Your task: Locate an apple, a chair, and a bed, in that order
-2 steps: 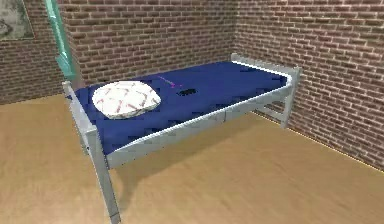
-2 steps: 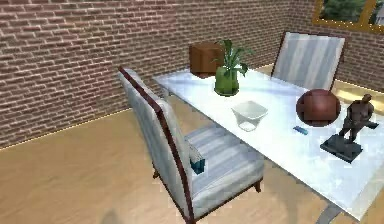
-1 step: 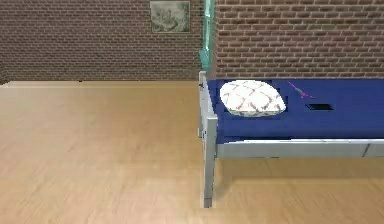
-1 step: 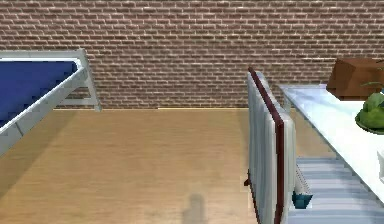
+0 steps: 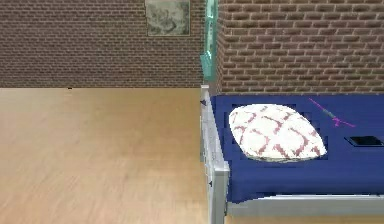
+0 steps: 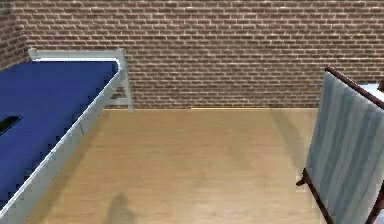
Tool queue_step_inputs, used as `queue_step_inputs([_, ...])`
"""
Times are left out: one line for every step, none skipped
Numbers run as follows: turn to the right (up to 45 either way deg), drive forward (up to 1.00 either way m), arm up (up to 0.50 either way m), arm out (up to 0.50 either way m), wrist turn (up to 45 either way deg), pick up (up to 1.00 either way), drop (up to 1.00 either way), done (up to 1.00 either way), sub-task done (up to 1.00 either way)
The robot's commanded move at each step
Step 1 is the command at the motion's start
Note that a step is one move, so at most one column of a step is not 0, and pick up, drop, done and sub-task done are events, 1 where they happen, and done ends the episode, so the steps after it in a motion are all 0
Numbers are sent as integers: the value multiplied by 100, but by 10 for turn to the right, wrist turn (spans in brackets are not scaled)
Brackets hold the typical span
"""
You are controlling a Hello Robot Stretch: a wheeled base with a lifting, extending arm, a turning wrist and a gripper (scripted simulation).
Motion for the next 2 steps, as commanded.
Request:
queue_step_inputs([450, 0, 0, 0, 0, 0, 0, 0, 0])
queue_step_inputs([0, 0, 0, 0, 0, 0, 0, 100, 0])
